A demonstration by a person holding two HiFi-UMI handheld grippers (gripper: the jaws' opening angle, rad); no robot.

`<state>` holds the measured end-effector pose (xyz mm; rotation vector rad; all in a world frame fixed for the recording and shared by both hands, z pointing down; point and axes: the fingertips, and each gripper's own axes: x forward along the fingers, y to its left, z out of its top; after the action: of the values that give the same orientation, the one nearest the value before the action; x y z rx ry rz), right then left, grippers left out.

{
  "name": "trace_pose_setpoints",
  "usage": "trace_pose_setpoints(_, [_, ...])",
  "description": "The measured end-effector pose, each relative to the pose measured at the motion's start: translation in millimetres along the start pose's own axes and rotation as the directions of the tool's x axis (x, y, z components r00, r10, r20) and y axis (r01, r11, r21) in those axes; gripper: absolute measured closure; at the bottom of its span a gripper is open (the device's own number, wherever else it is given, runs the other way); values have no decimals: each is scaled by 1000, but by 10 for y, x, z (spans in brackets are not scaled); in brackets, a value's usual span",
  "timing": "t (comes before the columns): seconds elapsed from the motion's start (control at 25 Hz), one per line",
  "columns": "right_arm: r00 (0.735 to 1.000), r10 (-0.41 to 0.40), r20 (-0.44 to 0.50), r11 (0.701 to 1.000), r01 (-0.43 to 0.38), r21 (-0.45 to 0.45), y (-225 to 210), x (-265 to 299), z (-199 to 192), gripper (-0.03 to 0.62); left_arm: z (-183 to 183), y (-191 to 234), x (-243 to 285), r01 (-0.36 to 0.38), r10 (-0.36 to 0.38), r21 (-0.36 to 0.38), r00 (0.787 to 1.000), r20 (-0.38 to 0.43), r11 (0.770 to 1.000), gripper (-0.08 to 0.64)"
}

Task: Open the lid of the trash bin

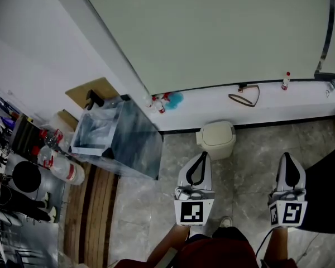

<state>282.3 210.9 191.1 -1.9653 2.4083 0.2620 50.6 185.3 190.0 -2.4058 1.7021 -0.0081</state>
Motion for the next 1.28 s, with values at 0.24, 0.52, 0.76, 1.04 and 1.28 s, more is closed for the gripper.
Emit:
trace_pose_setpoints(0.24, [1000, 14, -4, 1000, -14, 9, -183, 373, -109, 594, -38, 73, 375, -27, 27, -12, 1000, -12, 1000, 554])
trace_pose_setpoints(0.52, [1000, 27, -6, 1000, -27, 0, -222, 933, -265, 594, -207, 317, 852, -45, 45, -14, 999, -8, 999, 554])
trace_pose_setpoints(0.76, [999, 41, -30, 999, -41, -19, -151, 1632, -341, 594, -414, 682, 1388, -45, 45, -19, 999, -17, 999, 554])
trace_pose_setpoints(1.04, [997, 59, -57, 998, -60, -20, 57, 2398, -452, 594, -649, 1167, 1884, -57, 54, -65, 997, -50, 996, 554])
trace_pose_setpoints(1.28, [992, 92, -82, 995, -95, -32, 319, 2931, -567, 594, -836, 1595, 2158, -75, 71, -82, 996, -58, 994, 554])
